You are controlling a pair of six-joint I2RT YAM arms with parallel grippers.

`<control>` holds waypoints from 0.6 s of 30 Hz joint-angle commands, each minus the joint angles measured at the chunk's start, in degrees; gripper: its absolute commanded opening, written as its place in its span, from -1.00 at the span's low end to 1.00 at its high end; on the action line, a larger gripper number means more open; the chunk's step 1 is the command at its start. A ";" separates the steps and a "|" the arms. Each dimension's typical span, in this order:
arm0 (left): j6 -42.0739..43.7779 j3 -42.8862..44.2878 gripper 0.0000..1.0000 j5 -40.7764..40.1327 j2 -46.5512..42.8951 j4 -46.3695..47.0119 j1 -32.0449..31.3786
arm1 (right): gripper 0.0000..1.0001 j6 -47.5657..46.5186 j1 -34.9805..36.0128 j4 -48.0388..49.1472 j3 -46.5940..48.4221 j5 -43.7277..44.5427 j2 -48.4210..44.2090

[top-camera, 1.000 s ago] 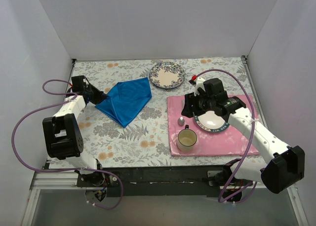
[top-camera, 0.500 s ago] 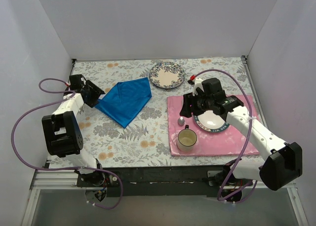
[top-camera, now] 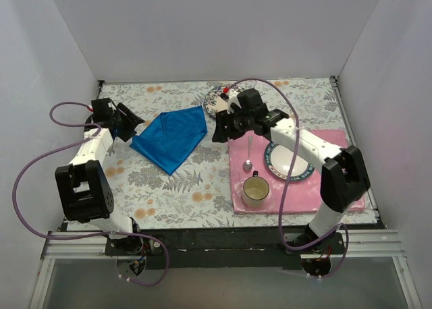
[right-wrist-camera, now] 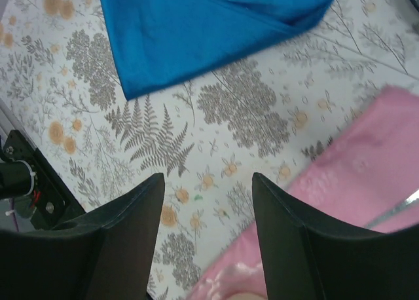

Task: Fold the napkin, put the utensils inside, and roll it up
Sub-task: Fold the napkin

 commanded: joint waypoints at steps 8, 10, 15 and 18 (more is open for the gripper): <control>-2.05 -1.42 -0.01 0.37 8.10 3.19 -0.35 | 0.14 2.94 4.94 11.50 20.38 -2.64 23.62; -1.35 -2.64 0.00 -1.74 8.46 3.44 -0.35 | 0.13 2.94 5.04 12.39 22.40 -2.81 25.66; 1.46 -2.73 0.01 -5.43 9.34 2.83 -0.17 | 0.11 2.07 5.30 15.20 24.69 -3.16 30.84; 2.08 -2.29 0.02 -5.96 9.51 2.83 -0.26 | 0.11 1.28 5.21 15.03 27.32 -3.34 34.01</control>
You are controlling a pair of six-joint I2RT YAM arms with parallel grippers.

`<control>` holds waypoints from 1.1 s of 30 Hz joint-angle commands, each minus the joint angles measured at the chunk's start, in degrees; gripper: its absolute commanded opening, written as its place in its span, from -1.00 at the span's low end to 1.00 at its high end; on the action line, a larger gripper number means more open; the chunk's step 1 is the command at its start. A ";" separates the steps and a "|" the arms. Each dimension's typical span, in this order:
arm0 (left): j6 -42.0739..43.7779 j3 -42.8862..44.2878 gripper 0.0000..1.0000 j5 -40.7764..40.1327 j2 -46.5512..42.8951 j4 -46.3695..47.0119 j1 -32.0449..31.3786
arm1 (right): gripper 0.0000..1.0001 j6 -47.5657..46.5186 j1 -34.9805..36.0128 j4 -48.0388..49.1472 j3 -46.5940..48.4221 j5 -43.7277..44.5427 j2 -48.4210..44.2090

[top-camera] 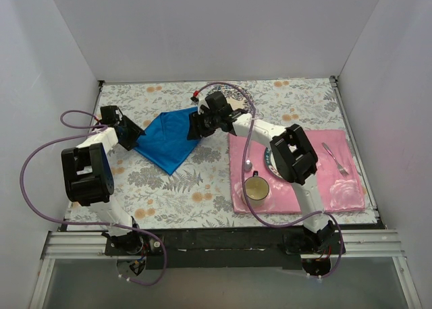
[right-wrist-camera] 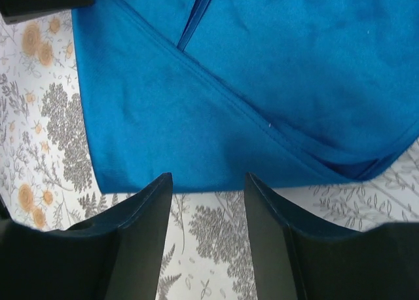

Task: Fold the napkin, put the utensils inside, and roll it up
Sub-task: Fold the napkin

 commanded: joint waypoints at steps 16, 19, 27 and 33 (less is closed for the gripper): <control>1.56 3.82 0.07 -2.34 -0.09 0.78 -0.50 | 0.07 -7.28 0.07 -1.70 11.02 5.48 9.74; 0.68 4.97 0.18 -3.73 -2.81 -0.54 -1.12 | 0.06 -7.98 0.34 -3.72 12.44 6.53 9.84; -6.96 2.95 0.30 -12.44 -11.96 -11.34 -1.21 | 0.09 -8.69 1.66 -5.22 13.23 10.40 7.99; -7.24 -2.41 0.26 -14.82 -14.95 -12.15 -1.21 | 0.08 -8.25 1.31 -5.57 12.52 13.56 8.87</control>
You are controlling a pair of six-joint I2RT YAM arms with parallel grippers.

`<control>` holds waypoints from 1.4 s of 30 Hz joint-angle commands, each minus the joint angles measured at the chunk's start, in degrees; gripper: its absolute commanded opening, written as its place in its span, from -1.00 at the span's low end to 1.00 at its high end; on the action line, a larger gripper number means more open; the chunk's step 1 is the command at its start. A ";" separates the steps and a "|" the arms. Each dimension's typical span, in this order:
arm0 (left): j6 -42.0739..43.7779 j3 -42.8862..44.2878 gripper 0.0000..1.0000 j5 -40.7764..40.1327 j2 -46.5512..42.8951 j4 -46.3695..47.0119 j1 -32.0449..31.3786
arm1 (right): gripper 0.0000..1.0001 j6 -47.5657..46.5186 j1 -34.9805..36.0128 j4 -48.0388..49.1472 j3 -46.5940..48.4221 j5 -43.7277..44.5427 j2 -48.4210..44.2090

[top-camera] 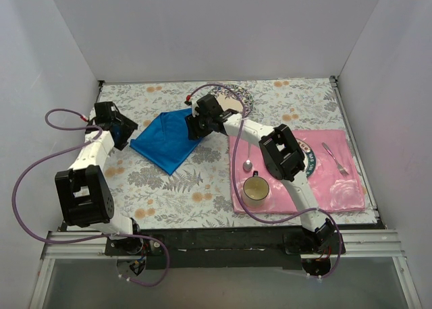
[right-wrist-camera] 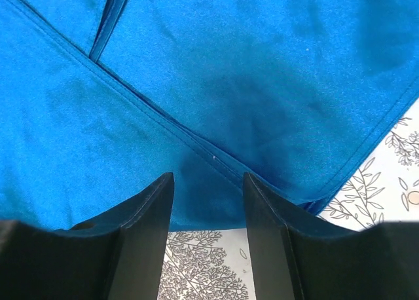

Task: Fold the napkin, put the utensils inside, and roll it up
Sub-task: Fold the napkin, then roll the napkin with the utensil

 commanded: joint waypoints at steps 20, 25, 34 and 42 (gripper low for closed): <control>-5.46 -2.58 0.46 -3.88 0.11 -4.54 0.15 | 0.49 -7.87 7.94 -11.86 13.38 19.33 -3.20; -4.94 0.32 0.31 5.93 8.37 -6.04 1.56 | 0.59 -10.94 13.12 -11.34 9.52 16.70 -5.75; -5.11 -7.42 0.26 11.05 5.57 3.98 2.26 | 0.56 -18.67 20.25 -8.08 9.51 15.29 -2.51; -5.91 -8.21 0.26 13.69 7.95 6.61 3.67 | 0.42 -22.55 22.10 -6.15 11.71 17.49 2.76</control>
